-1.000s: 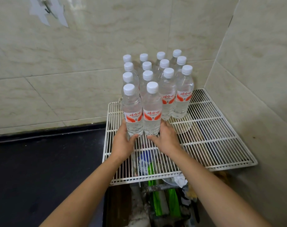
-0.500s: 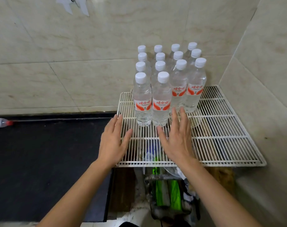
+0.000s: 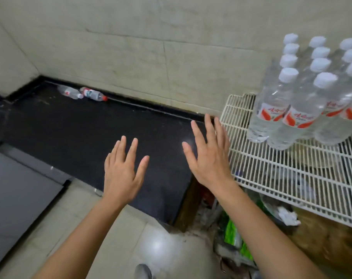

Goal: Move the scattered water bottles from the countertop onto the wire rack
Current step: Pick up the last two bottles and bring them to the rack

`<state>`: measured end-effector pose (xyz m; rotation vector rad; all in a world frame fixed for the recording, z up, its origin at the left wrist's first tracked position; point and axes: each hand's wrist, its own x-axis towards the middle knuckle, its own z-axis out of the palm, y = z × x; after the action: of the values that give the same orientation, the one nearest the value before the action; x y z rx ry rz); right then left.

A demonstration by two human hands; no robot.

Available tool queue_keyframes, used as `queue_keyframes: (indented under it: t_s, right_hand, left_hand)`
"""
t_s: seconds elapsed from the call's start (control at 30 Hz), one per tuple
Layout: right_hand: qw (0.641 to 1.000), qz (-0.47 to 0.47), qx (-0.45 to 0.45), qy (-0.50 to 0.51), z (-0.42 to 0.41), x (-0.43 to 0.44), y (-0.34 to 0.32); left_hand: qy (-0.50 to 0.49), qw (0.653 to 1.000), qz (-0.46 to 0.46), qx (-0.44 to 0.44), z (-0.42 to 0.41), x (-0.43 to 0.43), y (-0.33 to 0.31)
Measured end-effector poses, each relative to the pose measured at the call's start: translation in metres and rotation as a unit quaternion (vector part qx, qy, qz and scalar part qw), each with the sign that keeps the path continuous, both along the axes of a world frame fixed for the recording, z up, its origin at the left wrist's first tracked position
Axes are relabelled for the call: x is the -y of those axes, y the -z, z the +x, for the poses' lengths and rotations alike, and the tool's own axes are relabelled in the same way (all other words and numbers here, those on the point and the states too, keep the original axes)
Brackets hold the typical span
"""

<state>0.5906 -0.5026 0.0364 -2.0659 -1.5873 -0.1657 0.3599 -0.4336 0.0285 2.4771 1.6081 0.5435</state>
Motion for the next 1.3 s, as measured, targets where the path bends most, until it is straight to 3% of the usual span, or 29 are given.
queue_keyframes:
  t_s: [0.4,0.53,0.93,1.3]
  right_hand:
    - [0.986,-0.054,0.006,-0.155,-0.295,-0.155,0.016]
    - [0.980,-0.053,0.006,-0.192,-0.361,-0.198,0.016]
    - [0.985,-0.077,-0.017,-0.156,-0.399,-0.380,0.062]
    - [0.986,-0.095,-0.046,-0.131,-0.406,-0.582,0.055]
  left_hand:
    - [-0.137,0.991,0.009,0.012,-0.311,-0.086,-0.021]
    - [-0.163,0.986,0.019,0.024,-0.382,-0.126,-0.032]
    - [-0.102,0.994,-0.011,-0.023,-0.415,-0.316,0.010]
    - [-0.052,0.995,-0.009,-0.079,-0.398,-0.534,-0.010]
